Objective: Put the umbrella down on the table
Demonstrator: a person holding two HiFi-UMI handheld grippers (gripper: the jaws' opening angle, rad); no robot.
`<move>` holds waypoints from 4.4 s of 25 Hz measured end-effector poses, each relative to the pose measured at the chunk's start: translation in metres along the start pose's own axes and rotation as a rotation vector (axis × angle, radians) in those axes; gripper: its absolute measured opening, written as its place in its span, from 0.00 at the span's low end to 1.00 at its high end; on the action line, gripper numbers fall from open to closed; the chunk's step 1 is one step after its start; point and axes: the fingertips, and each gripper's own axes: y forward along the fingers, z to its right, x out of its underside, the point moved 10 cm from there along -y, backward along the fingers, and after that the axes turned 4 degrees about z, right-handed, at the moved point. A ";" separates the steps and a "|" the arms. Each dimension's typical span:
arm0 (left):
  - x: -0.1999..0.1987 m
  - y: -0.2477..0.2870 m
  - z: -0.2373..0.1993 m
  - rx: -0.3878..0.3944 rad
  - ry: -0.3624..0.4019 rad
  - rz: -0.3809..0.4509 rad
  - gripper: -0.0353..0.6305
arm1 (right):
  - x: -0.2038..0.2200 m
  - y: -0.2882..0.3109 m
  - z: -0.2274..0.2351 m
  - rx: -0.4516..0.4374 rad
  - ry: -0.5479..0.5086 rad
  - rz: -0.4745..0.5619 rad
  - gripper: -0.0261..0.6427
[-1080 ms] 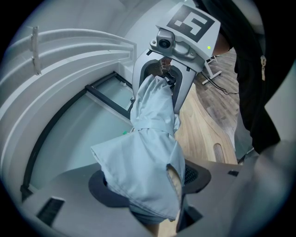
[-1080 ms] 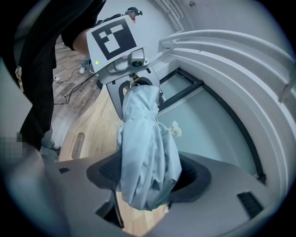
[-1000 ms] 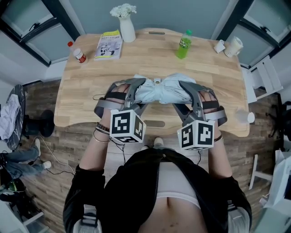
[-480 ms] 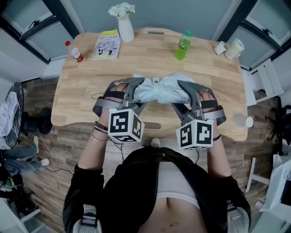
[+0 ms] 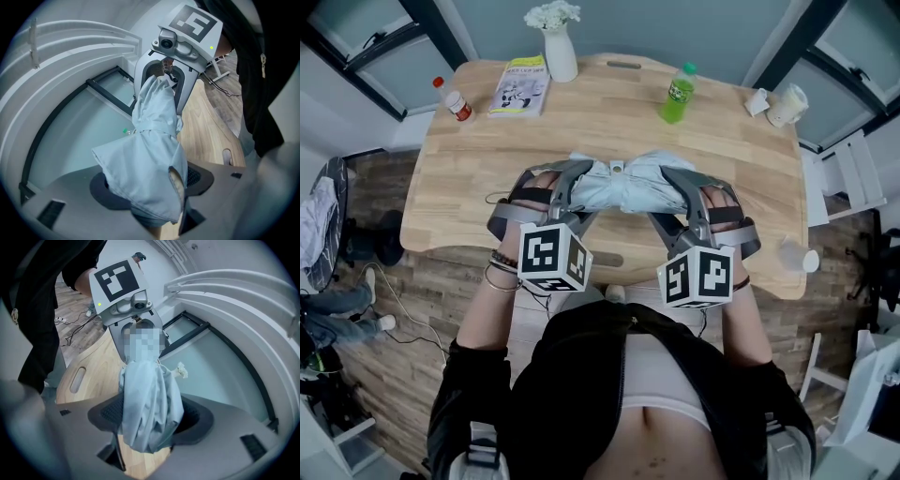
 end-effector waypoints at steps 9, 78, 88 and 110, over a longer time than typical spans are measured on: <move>0.010 0.007 0.002 0.016 -0.011 -0.002 0.48 | 0.002 0.012 -0.003 -0.020 -0.001 -0.001 0.51; 0.056 0.063 0.018 0.183 -0.081 -0.030 0.48 | 0.028 0.078 -0.031 -0.168 0.048 -0.021 0.50; 0.061 0.063 0.027 0.210 -0.096 -0.040 0.48 | 0.027 0.081 -0.042 -0.194 0.054 -0.022 0.50; 0.074 0.072 0.038 0.256 -0.110 -0.052 0.48 | 0.031 0.093 -0.056 -0.239 0.088 -0.025 0.50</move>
